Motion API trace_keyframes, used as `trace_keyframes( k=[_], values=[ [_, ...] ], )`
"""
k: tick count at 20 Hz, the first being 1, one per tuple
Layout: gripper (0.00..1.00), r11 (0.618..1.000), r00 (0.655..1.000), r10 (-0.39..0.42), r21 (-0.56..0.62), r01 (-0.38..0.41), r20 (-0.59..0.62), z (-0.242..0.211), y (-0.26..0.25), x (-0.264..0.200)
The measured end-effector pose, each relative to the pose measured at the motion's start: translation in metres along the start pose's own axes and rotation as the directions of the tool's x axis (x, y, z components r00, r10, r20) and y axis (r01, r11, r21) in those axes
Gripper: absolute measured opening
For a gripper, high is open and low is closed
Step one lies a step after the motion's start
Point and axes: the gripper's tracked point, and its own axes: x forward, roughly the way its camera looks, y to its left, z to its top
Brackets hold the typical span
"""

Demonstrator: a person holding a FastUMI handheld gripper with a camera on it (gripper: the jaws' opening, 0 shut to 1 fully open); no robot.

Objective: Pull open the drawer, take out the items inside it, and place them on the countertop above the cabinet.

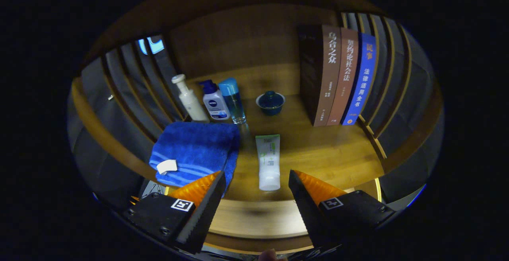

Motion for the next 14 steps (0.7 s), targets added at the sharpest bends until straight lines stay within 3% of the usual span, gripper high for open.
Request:
trace_keyframes(
  k=[6, 14],
  values=[
    [1.00, 0.999, 0.977, 0.030, -0.039, -0.023, 0.212, -0.023, -0.003, -0.075],
    [1.00, 0.999, 0.893, -0.003, -0.043, 0.025, 0.449, -0.070, -0.016, -0.141]
  ],
)
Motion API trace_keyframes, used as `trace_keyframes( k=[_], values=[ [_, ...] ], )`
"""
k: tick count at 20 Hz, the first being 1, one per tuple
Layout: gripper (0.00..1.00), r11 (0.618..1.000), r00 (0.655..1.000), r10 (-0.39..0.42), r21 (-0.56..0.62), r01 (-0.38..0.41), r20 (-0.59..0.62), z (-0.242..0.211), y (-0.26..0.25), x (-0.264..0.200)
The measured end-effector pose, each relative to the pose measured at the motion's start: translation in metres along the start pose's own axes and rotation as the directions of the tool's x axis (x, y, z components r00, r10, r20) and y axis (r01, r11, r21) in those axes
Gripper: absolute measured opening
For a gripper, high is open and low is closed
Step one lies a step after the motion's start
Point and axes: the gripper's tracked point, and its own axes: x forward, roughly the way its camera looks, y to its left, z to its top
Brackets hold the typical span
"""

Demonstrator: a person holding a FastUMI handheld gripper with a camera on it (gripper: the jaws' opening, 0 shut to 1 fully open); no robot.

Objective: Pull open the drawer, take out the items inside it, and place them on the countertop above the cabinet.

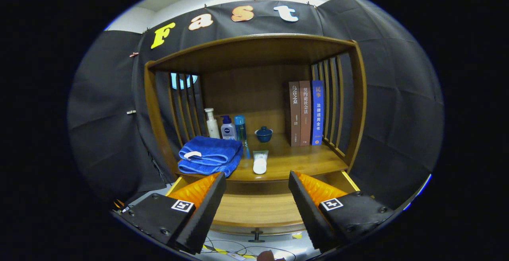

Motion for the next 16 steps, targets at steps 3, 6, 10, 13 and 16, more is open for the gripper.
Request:
trace_keyframes(
  k=[3, 6, 10, 13, 16],
  values=[
    [0.99, 1.000, 0.998, -0.012, -0.009, 0.012, 0.054, -0.027, -0.005, -0.018],
    [1.00, 1.000, 0.996, -0.006, -0.017, 0.008, 0.088, -0.068, 0.000, -0.023],
    [1.00, 0.996, 0.996, -0.024, -0.083, 0.030, 0.081, -0.134, -0.010, -0.015],
    [1.00, 0.994, 0.999, -0.032, -0.108, 0.035, 0.028, -0.178, -0.015, -0.002],
    [1.00, 0.993, 0.999, -0.049, -0.106, 0.048, -0.011, -0.200, -0.022, 0.013]
  ],
)
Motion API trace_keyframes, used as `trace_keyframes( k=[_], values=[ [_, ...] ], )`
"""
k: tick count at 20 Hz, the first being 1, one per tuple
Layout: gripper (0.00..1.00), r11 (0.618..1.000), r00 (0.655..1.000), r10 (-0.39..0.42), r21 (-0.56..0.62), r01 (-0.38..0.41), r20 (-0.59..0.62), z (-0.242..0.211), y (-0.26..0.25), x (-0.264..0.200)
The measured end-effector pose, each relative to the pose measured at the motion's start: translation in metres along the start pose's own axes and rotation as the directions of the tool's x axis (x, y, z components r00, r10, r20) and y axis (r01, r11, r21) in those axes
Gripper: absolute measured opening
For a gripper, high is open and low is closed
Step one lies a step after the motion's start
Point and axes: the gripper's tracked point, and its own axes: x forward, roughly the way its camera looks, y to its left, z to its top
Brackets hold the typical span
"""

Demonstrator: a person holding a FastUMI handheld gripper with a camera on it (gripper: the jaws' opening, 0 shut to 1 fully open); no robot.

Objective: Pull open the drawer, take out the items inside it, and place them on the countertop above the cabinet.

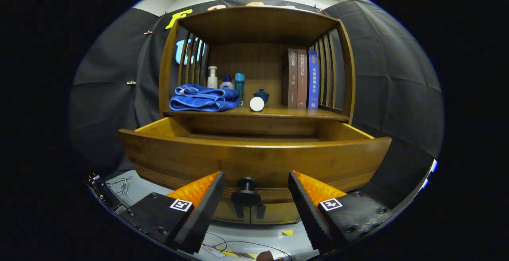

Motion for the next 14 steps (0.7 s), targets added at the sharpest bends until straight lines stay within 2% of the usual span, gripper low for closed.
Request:
trace_keyframes(
  k=[3, 9, 14],
  values=[
    [1.00, 1.000, 1.000, -0.012, 0.020, 0.012, -0.013, -0.015, -0.002, 0.006],
    [1.00, 1.000, 1.000, -0.024, 0.010, 0.024, 0.011, -0.016, 0.001, 0.011],
    [1.00, 1.000, 1.000, -0.024, 0.012, 0.024, 0.008, -0.006, 0.002, 0.046]
  ],
)
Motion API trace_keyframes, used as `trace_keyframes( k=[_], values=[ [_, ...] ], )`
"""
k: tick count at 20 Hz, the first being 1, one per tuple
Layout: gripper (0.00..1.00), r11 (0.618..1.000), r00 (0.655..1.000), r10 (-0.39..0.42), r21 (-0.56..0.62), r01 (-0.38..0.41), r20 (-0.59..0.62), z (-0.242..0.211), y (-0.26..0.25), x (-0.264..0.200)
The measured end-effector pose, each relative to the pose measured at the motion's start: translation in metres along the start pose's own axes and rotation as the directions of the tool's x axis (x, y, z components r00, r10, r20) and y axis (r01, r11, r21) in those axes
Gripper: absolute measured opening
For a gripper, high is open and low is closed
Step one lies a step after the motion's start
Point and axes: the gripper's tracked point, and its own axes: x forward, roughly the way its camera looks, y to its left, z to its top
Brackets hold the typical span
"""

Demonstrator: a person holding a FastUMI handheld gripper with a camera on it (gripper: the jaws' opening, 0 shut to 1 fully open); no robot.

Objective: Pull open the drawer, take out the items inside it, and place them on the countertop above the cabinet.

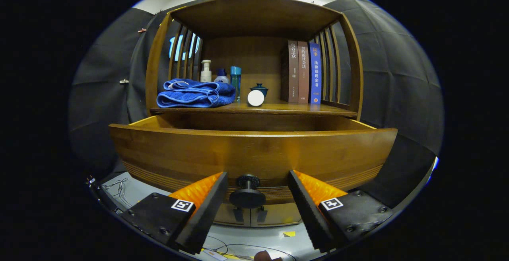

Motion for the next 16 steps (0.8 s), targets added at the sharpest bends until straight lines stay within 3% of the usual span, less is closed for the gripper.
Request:
trace_keyframes(
  k=[16],
  values=[
    [1.00, 0.999, 0.999, -0.032, -0.022, 0.032, -0.005, 0.010, 0.009, 0.100]
  ],
)
